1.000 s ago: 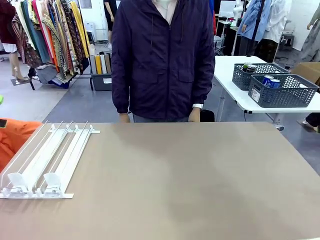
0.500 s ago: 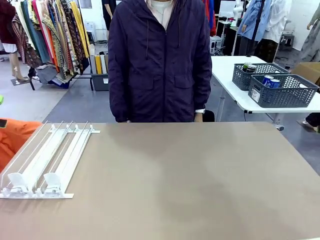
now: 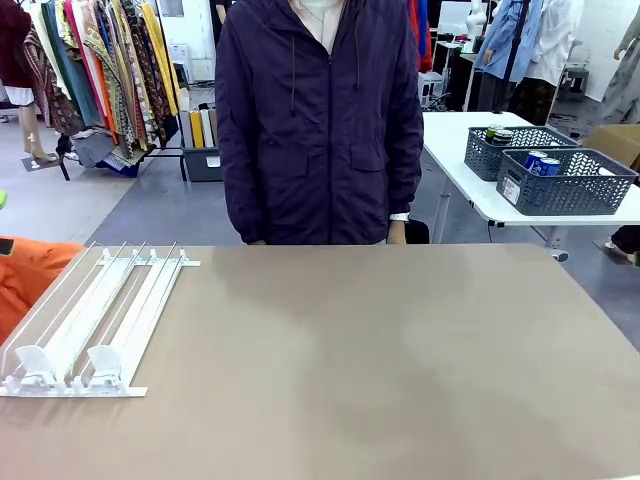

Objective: Retrieve and store the cans from the dispenser.
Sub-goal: Pick up one can from the Automatic Can Dispenser and place it in the middle of the table.

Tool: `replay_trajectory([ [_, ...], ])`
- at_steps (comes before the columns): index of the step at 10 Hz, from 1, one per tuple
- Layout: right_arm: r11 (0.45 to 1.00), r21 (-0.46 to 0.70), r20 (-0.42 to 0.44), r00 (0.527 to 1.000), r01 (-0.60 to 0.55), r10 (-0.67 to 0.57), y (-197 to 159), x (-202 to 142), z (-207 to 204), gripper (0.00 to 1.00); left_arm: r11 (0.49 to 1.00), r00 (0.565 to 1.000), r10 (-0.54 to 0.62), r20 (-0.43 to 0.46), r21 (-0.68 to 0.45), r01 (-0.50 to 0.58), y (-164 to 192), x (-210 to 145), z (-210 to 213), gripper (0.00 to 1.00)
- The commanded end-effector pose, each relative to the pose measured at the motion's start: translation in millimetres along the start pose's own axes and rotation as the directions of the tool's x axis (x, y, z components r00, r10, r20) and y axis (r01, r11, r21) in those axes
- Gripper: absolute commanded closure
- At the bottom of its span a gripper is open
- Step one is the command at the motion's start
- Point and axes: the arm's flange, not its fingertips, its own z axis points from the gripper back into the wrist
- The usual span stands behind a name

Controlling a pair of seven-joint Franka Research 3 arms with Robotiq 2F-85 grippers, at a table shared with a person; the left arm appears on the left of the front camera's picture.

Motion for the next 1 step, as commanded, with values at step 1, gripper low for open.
replay_trajectory([
  [1,1.0,0.017,0.024,1.0,-0.006,0.005,2.4,4.1,-2.7,0.0,1.0,1.0,-0.018,0.012,-0.02,0.019,1.4,0.5,-2.5,0.0],
])
